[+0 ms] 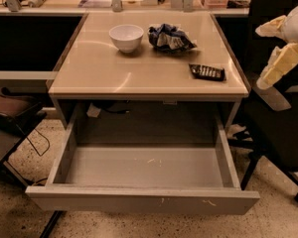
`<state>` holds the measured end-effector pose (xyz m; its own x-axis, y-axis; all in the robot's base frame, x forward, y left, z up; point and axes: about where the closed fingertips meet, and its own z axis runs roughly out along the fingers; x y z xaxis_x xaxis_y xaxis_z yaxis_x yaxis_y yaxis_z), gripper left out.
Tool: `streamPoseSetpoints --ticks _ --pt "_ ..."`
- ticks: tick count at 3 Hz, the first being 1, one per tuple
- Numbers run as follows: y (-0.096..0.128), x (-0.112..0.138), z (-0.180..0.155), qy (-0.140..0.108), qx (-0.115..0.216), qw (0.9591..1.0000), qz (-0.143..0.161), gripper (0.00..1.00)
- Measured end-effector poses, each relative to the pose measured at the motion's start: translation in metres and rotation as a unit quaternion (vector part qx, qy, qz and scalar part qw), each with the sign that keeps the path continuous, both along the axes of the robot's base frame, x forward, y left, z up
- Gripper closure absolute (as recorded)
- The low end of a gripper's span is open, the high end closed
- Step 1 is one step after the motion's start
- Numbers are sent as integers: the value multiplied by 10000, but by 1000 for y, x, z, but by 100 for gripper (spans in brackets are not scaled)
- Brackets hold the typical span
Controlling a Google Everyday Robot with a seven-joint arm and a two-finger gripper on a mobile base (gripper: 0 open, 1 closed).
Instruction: Place rxbar chocolate into top drawer
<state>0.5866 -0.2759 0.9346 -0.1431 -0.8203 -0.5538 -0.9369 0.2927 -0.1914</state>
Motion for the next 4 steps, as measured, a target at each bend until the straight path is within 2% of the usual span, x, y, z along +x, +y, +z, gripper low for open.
streamPoseSetpoints --ticks 1,2,4 --pt "-15 23 -34 247 317 9991 -140 0" --pt "-7 49 -67 462 552 9974 -44 0" --pt "-7 54 -71 442 574 9974 -64 0"
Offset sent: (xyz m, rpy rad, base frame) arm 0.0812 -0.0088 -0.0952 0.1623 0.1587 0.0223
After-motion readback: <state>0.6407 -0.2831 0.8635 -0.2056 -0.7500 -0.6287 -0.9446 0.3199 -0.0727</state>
